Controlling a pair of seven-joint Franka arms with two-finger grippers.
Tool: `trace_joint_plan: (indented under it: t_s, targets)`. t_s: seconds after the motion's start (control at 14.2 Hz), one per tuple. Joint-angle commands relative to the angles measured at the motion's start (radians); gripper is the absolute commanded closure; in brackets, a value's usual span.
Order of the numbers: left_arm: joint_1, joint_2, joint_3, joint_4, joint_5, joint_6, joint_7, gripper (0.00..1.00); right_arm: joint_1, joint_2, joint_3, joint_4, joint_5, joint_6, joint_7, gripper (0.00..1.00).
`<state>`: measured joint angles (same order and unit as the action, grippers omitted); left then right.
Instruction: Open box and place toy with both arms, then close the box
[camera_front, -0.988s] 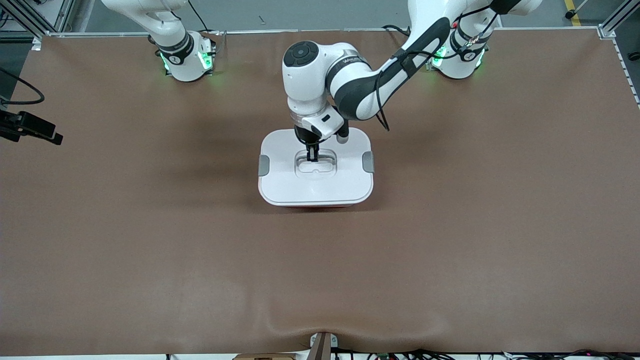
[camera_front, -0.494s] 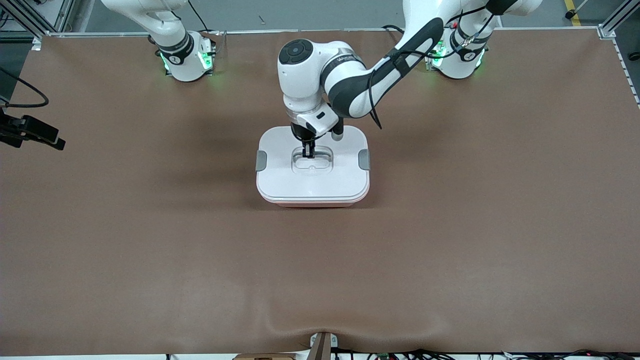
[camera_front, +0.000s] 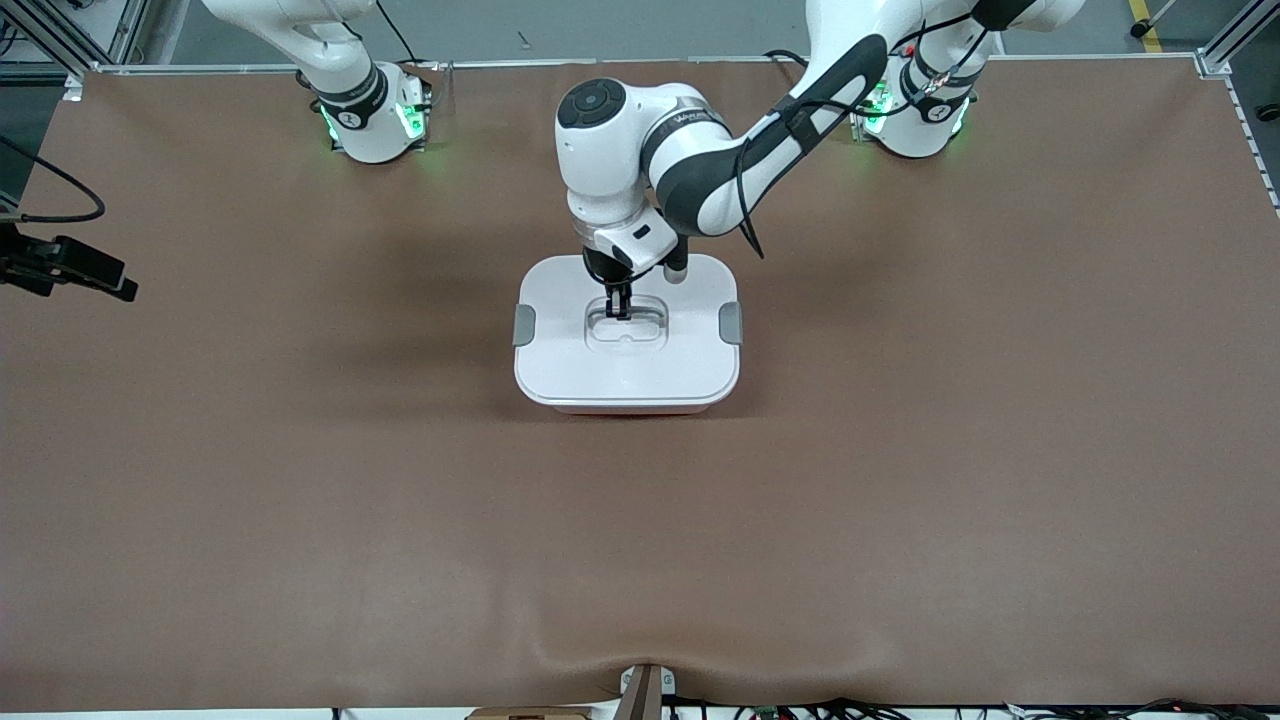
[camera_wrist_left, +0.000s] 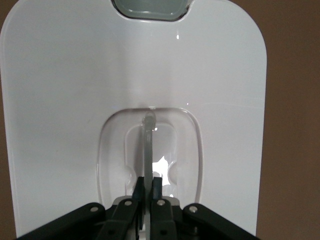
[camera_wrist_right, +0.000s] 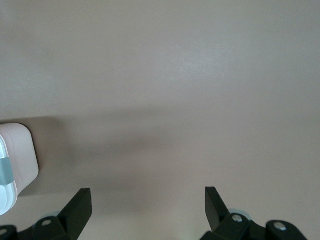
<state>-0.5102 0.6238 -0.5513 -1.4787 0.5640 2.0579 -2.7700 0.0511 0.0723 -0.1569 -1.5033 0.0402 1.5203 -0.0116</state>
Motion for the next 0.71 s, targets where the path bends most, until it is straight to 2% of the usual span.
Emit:
trace_joint_plan:
  t_s: [0.0, 0.63]
  targets:
    - [-0.013, 0.01, -0.001, 0.012, 0.05, 0.004, -0.154, 1.0, 0.003, -0.046, 0.0, -0.046, -0.002, 0.011, -0.002, 0.0]
    - [-0.016, 0.014, -0.001, 0.003, 0.05, 0.004, -0.154, 1.0, 0.007, -0.075, 0.002, -0.077, 0.0, 0.011, -0.004, 0.0]
